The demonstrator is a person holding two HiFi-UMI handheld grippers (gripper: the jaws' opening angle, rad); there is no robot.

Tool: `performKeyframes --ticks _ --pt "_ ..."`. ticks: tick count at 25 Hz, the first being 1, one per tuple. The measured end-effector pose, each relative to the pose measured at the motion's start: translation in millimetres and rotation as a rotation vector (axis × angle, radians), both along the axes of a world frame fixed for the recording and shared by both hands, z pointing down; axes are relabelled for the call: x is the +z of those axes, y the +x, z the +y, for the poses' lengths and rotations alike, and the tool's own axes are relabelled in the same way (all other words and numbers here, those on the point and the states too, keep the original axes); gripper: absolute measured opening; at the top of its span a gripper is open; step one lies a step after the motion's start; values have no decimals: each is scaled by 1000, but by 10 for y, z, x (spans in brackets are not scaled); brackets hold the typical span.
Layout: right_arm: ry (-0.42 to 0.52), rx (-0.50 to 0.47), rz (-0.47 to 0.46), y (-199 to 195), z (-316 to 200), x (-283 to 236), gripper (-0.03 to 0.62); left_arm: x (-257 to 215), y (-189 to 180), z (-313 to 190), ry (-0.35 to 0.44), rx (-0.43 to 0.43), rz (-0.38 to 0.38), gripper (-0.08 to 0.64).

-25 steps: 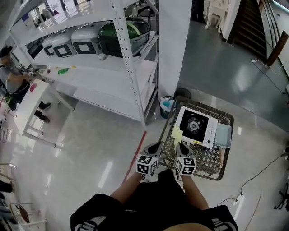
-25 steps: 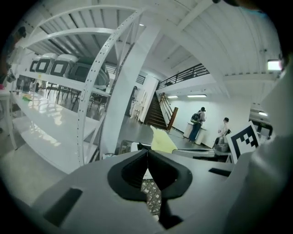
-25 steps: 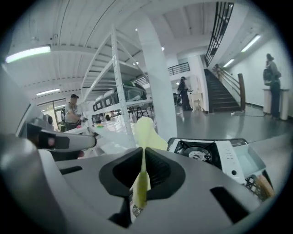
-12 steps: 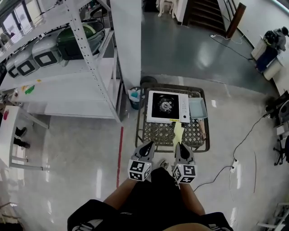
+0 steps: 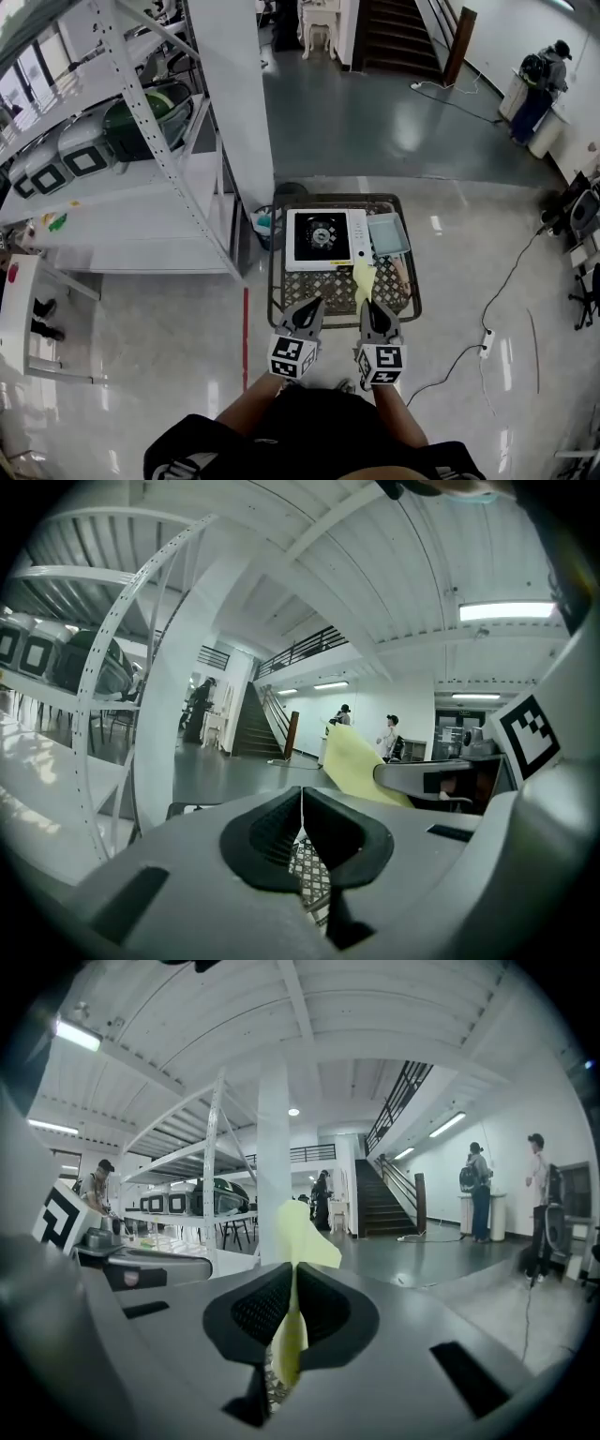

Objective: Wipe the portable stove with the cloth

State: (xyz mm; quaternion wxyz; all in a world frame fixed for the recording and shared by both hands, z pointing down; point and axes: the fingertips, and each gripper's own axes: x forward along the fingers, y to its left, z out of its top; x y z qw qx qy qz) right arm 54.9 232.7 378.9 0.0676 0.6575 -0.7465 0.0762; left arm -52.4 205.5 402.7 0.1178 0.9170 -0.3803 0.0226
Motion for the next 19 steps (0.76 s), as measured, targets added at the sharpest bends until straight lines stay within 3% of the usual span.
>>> performKeyframes --ticks 19 --pt "32 -50 51 587 85 -128 18 -110 692 117 22 -20 5 21"
